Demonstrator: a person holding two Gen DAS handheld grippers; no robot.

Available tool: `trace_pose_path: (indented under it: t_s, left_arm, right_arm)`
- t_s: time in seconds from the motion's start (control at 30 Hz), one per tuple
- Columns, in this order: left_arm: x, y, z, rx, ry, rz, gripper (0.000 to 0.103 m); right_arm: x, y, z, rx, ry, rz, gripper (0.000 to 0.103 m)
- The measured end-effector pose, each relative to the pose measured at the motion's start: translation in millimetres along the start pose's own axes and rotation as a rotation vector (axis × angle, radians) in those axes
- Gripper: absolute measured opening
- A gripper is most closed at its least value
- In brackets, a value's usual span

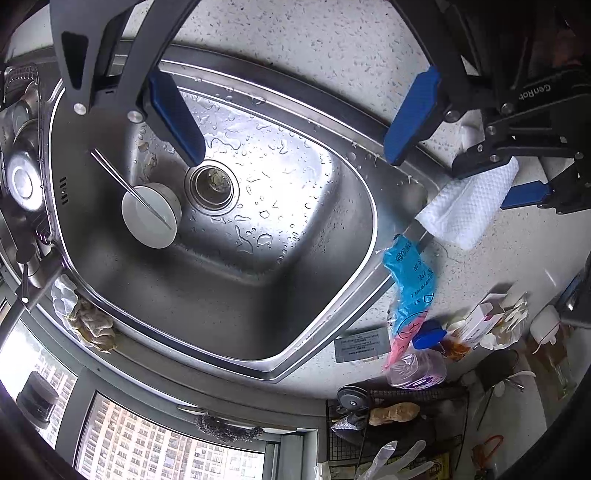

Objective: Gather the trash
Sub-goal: 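Close the left tool on the white wet wipe and lift it, then grasp the white medicine box with the right tool while the left tool holds the wipe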

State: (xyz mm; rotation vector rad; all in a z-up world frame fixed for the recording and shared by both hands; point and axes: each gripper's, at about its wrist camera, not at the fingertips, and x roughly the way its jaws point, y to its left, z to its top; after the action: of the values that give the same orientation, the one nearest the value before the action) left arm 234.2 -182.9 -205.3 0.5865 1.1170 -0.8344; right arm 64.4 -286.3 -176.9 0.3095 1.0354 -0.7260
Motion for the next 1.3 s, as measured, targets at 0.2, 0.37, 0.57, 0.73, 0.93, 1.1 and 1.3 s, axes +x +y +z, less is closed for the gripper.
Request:
trace_pose_path:
  t_s: [0.2, 0.37, 0.57, 0.73, 0.93, 1.1, 1.3]
  left_arm:
    - [-8.3, 13.1, -8.3, -0.045, -0.003, -0.001, 0.029]
    - [-15.4, 26.5, -22.0, -0.098, -0.014, -0.024, 0.014]
    - [-42.6, 65.7, -24.2, -0.204, -0.094, 0.01, 0.012]
    - [-66.2, 111.4, -11.0, -0.297, -0.156, 0.06, 0.012]
    - [-72.8, 172.6, 9.5, -0.409, -0.183, 0.154, 0.012]
    - [-68.6, 217.5, 23.6, -0.46, -0.175, 0.231, 0.012]
    - [-55.0, 252.4, 43.5, -0.45, -0.161, 0.265, 0.011]
  right_arm:
    - [-6.6, 10.5, 0.9, -0.017, -0.014, 0.01, 0.097]
    - [-15.7, 24.8, 7.8, -0.045, -0.041, 0.035, 0.097]
    - [-18.9, 58.9, 29.3, -0.128, -0.075, 0.104, 0.097]
    - [-12.0, 98.0, 61.9, -0.202, -0.099, 0.194, 0.097]
    - [9.1, 152.1, 111.5, -0.278, -0.115, 0.319, 0.097]
    - [28.8, 188.8, 140.2, -0.294, -0.081, 0.388, 0.097]
    - [56.6, 216.6, 159.6, -0.232, -0.008, 0.382, 0.097]
